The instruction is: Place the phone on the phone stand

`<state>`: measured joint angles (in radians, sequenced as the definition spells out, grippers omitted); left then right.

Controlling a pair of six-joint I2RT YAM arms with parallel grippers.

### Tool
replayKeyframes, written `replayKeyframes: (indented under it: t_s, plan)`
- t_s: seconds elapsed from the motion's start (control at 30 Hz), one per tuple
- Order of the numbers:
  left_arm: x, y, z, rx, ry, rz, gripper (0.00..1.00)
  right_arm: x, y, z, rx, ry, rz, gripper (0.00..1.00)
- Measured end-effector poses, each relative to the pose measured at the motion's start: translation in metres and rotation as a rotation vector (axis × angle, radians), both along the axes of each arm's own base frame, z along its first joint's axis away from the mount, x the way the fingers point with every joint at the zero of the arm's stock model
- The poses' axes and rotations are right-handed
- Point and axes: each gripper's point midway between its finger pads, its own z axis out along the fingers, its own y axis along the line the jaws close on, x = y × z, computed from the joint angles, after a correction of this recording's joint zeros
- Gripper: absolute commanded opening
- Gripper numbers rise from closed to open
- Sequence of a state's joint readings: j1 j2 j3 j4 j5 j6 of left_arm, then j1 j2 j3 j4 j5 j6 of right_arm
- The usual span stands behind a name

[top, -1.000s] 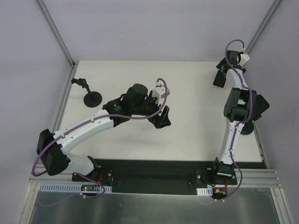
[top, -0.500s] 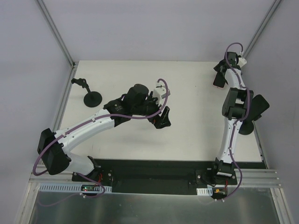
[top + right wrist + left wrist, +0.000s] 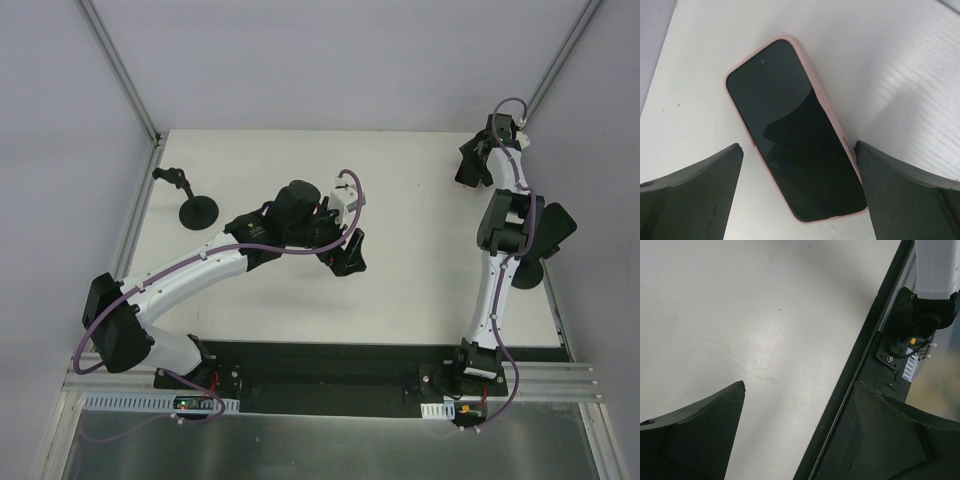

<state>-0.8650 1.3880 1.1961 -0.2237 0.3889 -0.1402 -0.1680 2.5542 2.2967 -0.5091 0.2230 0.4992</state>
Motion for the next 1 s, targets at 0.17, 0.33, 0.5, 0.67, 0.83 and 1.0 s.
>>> replayKeyframes:
  t_s: [0.17, 0.33, 0.5, 0.67, 0.83, 1.0]
  plan:
    - [0.0, 0.0, 0.0, -0.001, 0.0, -0.001, 0.89, 0.002, 0.011, 0.001, 0.032, -0.001, 0.029, 0.96]
    - [-0.001, 0.0, 0.0, -0.002, 0.002, -0.004, 0.89, -0.007, 0.024, -0.002, 0.024, 0.065, 0.053, 0.96]
    - [-0.003, -0.001, 0.001, -0.007, 0.008, -0.014, 0.89, -0.015, 0.039, -0.005, 0.026, 0.127, 0.082, 0.99]
    - [-0.004, -0.001, 0.001, -0.009, 0.01, -0.019, 0.89, -0.021, 0.043, -0.006, 0.02, 0.164, 0.098, 0.8]
    - [-0.005, -0.002, 0.002, -0.014, 0.02, -0.023, 0.89, -0.026, 0.045, -0.008, 0.019, 0.192, 0.107, 0.79]
    - [-0.008, -0.003, 0.003, -0.02, 0.026, -0.036, 0.89, -0.028, 0.047, -0.009, 0.006, 0.21, 0.134, 0.77]
